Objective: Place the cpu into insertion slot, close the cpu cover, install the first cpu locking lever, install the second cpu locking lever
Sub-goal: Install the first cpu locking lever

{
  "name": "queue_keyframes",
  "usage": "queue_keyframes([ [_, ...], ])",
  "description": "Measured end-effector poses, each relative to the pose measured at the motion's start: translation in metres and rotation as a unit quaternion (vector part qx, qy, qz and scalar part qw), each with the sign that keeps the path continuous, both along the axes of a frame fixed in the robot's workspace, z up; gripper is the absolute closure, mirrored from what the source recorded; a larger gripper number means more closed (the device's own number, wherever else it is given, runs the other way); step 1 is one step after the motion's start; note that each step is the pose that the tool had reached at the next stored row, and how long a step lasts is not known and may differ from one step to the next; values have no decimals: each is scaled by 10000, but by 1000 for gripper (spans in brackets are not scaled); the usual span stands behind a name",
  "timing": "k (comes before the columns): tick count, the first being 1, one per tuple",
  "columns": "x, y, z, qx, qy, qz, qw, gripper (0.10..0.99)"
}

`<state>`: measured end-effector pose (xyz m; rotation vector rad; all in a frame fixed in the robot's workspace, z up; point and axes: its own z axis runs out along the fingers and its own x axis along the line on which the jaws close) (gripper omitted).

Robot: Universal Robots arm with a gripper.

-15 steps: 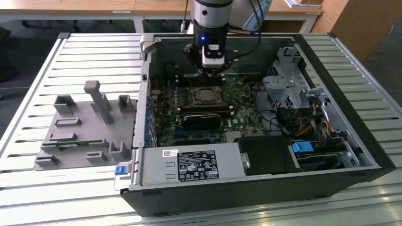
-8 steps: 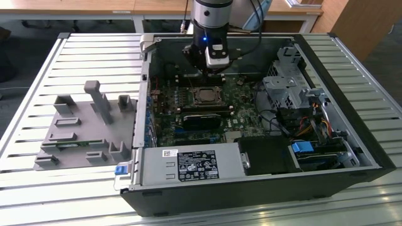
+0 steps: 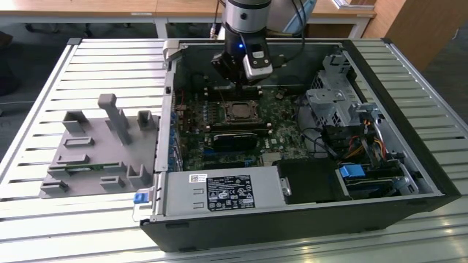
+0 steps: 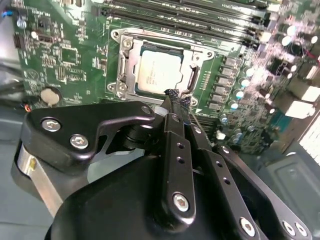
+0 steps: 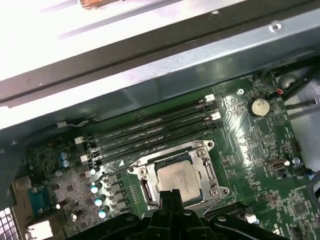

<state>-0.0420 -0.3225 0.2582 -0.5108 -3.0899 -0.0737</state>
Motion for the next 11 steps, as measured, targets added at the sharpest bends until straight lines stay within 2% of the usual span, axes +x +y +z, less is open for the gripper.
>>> queue_keyframes([
  [3, 0, 0, -2, 0, 0, 241, 9997, 980],
  [7, 0, 0, -4, 0, -6, 551, 9985, 980],
  [9, 1, 0, -5, 0, -21, 674, 9977, 980],
  [11, 0, 0, -5, -1, -49, 763, 9971, 980],
])
